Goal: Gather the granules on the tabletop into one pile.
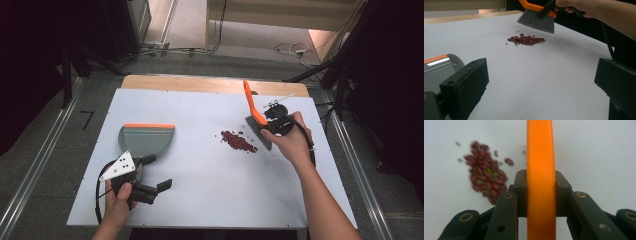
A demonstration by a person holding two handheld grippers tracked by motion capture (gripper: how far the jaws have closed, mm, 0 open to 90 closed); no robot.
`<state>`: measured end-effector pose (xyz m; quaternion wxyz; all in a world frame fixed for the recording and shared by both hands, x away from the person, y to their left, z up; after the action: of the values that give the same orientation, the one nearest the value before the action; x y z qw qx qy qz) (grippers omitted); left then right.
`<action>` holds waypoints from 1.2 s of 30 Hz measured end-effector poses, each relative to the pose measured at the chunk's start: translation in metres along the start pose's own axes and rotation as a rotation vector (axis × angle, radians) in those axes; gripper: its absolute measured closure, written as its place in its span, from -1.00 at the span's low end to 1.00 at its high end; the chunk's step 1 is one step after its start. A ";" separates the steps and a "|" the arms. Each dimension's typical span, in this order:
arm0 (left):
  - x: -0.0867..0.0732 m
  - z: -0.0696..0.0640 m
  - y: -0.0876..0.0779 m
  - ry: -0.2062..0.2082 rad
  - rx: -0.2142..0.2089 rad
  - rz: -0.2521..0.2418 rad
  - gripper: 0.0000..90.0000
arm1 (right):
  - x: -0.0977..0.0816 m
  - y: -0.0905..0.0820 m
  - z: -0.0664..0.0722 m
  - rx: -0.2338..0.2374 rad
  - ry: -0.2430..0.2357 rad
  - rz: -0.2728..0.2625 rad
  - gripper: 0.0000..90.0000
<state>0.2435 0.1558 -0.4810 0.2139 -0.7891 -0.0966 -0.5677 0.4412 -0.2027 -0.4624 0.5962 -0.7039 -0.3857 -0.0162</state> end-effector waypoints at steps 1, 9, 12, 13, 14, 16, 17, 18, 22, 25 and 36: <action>0.000 0.000 0.000 -0.001 0.000 0.001 -1.00 | -0.002 0.004 0.002 -0.024 -0.036 0.008 0.52; 0.000 0.000 -0.002 -0.001 0.004 -0.002 -1.00 | -0.003 0.011 0.027 -0.027 -0.164 -0.012 0.52; 0.000 0.000 -0.002 0.000 0.003 -0.003 -1.00 | -0.004 0.003 0.032 0.015 -0.189 -0.019 0.52; 0.000 0.000 -0.002 0.000 0.002 -0.004 -0.99 | -0.003 0.001 0.031 0.030 -0.187 -0.035 0.52; 0.000 0.000 -0.002 0.000 0.003 -0.003 -1.00 | -0.001 -0.002 0.029 0.036 -0.175 -0.047 0.52; 0.001 -0.001 -0.002 0.000 0.003 -0.003 -1.00 | 0.002 -0.003 0.026 0.027 -0.150 -0.067 0.52; 0.001 -0.001 -0.002 0.000 0.002 -0.003 -1.00 | 0.004 -0.002 0.025 0.015 -0.145 -0.069 0.52; 0.001 -0.001 -0.001 0.000 0.002 -0.003 -1.00 | 0.005 0.000 0.024 0.002 -0.152 -0.068 0.52; 0.001 -0.001 -0.001 0.002 0.000 -0.001 -1.00 | 0.009 0.012 0.029 -0.070 -0.225 -0.086 0.52; 0.000 -0.001 0.000 0.001 0.000 0.002 -1.00 | 0.015 0.022 0.034 -0.112 -0.311 -0.115 0.52; 0.001 0.000 -0.002 0.002 0.000 -0.003 -1.00 | 0.024 0.021 0.050 -0.054 -0.438 -0.100 0.52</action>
<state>0.2429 0.1573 -0.4799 0.2132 -0.7885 -0.0975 -0.5686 0.4478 -0.1479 -0.4822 0.4775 -0.6864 -0.5399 0.0970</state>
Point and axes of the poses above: each handheld gripper's, and its own axes: y roughly forward along the jaws, x roughly out of its top, z roughly to its left, the point moved 5 cm from there along y, roughly forward along the jaws, and after that the axes turned 13 degrees about -x, right-handed, at the moved point
